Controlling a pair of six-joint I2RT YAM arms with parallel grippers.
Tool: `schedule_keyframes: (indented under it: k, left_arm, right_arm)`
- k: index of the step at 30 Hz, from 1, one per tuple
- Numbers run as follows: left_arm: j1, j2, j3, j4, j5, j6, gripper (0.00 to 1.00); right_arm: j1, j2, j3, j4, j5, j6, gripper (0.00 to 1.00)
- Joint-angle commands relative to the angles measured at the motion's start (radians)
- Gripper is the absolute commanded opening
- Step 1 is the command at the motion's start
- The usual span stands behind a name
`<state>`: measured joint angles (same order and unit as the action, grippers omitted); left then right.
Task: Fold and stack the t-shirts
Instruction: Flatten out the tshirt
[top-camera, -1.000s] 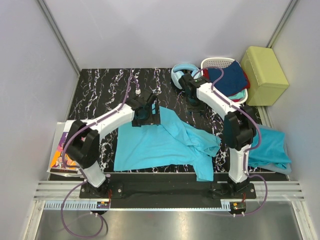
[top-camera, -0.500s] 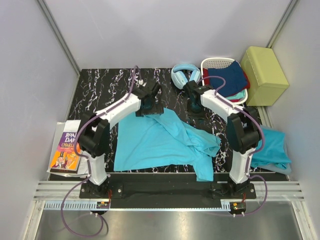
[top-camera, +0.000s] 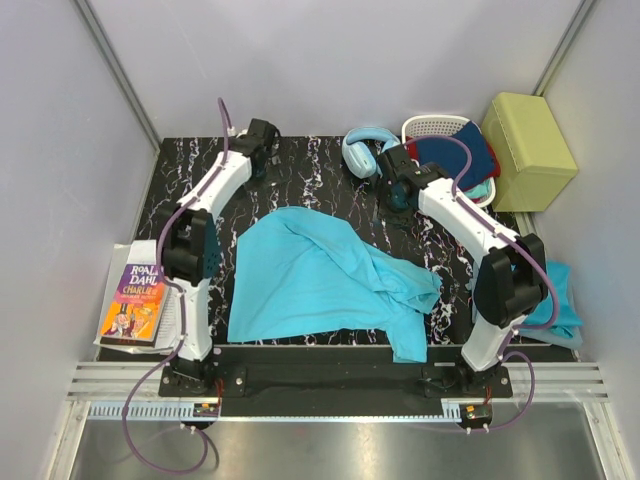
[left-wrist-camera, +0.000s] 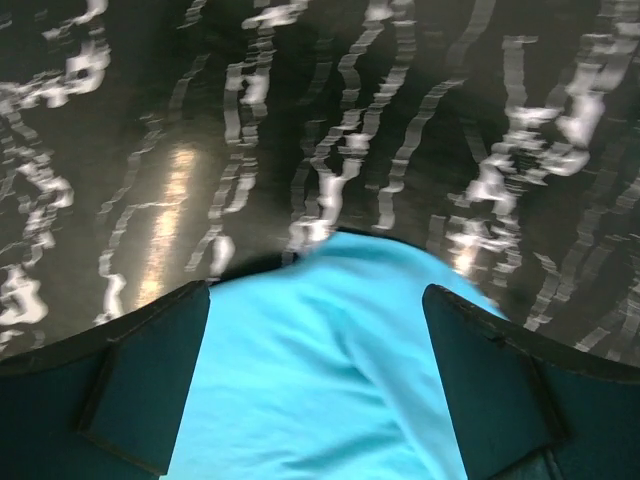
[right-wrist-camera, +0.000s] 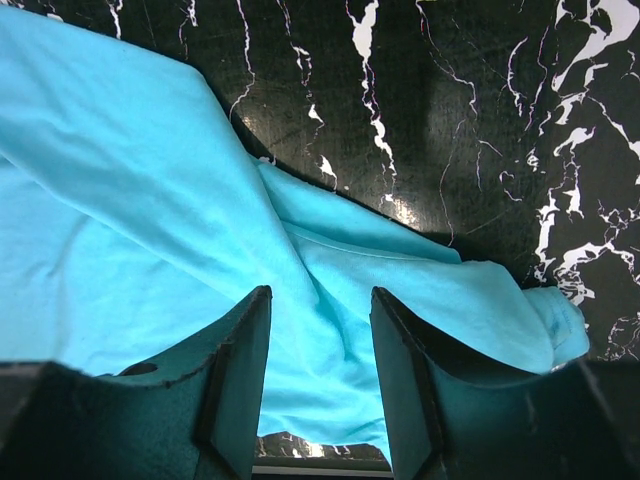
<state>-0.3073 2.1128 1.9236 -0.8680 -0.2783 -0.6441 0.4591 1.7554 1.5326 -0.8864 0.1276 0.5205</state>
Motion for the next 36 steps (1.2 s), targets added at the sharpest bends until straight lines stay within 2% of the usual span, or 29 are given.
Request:
schedule_keyframes:
  k: [1,14,18,21,24,25,26,29,32,36]
  left_arm:
    - [0.040,0.024,-0.049,-0.026,-0.004,-0.003,0.93]
    - [0.040,0.065,-0.178,0.055,0.103,-0.022,0.83]
    - [0.040,0.073,-0.182,0.063,0.119,-0.020,0.75]
    - [0.037,0.065,-0.198,0.072,0.123,-0.019,0.66]
    - [0.025,0.049,-0.222,0.080,0.122,-0.015,0.49]
    - [0.020,0.043,-0.230,0.084,0.122,-0.015,0.42]
    - [0.016,0.036,-0.247,0.089,0.120,-0.015,0.30]
    - [-0.010,0.010,-0.279,0.096,0.116,-0.014,0.09]
    - [-0.032,-0.023,-0.314,0.101,0.105,-0.023,0.01]
    - [-0.061,-0.088,-0.345,0.112,0.073,-0.029,0.00]
  right_arm:
    - [0.010,-0.019,0.027,0.004,-0.008,0.007,0.52]
    - [0.012,-0.020,-0.005,-0.002,0.006,-0.010,0.51]
    - [0.012,-0.023,-0.003,-0.002,0.014,-0.016,0.51]
    - [0.010,-0.022,-0.006,0.000,0.014,-0.019,0.48]
    - [0.010,-0.016,-0.011,0.001,0.009,-0.019,0.46]
    - [0.010,-0.014,-0.012,0.001,0.010,-0.019,0.45]
    - [0.010,-0.014,-0.012,0.004,0.009,-0.019,0.43]
    - [0.010,-0.010,-0.014,0.007,0.009,-0.017,0.39]
    - [0.012,-0.010,-0.012,0.012,0.004,-0.016,0.34]
    - [0.013,-0.011,-0.019,0.014,0.007,-0.017,0.28]
